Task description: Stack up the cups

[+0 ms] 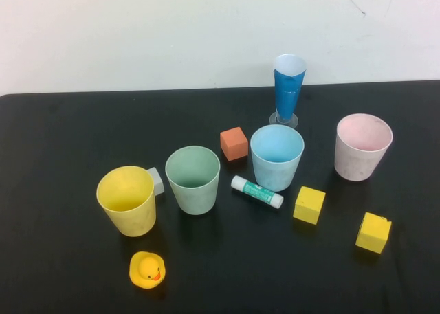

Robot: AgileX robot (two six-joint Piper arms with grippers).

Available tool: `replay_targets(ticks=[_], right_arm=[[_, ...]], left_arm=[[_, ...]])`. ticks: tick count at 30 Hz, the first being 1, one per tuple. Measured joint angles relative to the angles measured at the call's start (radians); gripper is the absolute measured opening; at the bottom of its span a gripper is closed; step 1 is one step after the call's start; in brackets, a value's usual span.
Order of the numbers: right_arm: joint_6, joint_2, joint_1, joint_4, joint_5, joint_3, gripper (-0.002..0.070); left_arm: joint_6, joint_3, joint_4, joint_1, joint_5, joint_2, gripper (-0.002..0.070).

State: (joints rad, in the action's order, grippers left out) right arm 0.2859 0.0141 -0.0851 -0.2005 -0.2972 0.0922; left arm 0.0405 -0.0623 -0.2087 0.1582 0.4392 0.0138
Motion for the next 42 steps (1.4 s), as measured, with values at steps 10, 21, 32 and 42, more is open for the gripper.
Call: replay_targets(ticks=[10, 21, 32, 42], right_arm=[[0.251, -0.192, 0.000, 0.000, 0.561, 0.354, -0.0003], [0.373, -0.494, 0.000, 0.000, 0.861, 0.377, -0.0003], [0.383, -0.515, 0.000, 0.000, 0.868, 0.377, -0.0003], [0.385, -0.517, 0.000, 0.000, 0.868, 0.377, -0.0003]], left_arm=[[-0.185, -0.406, -0.010, 0.000, -0.683, -0.258, -0.0002], [-0.199, -0.664, -0.001, 0.000, -0.940, -0.801, -0.0001], [-0.209, -1.038, -0.054, 0.001, -1.237, -1.311, 0.0430], [-0.209, -1.163, -0.009, 0.002, -1.288, -1.539, 0.0476]])
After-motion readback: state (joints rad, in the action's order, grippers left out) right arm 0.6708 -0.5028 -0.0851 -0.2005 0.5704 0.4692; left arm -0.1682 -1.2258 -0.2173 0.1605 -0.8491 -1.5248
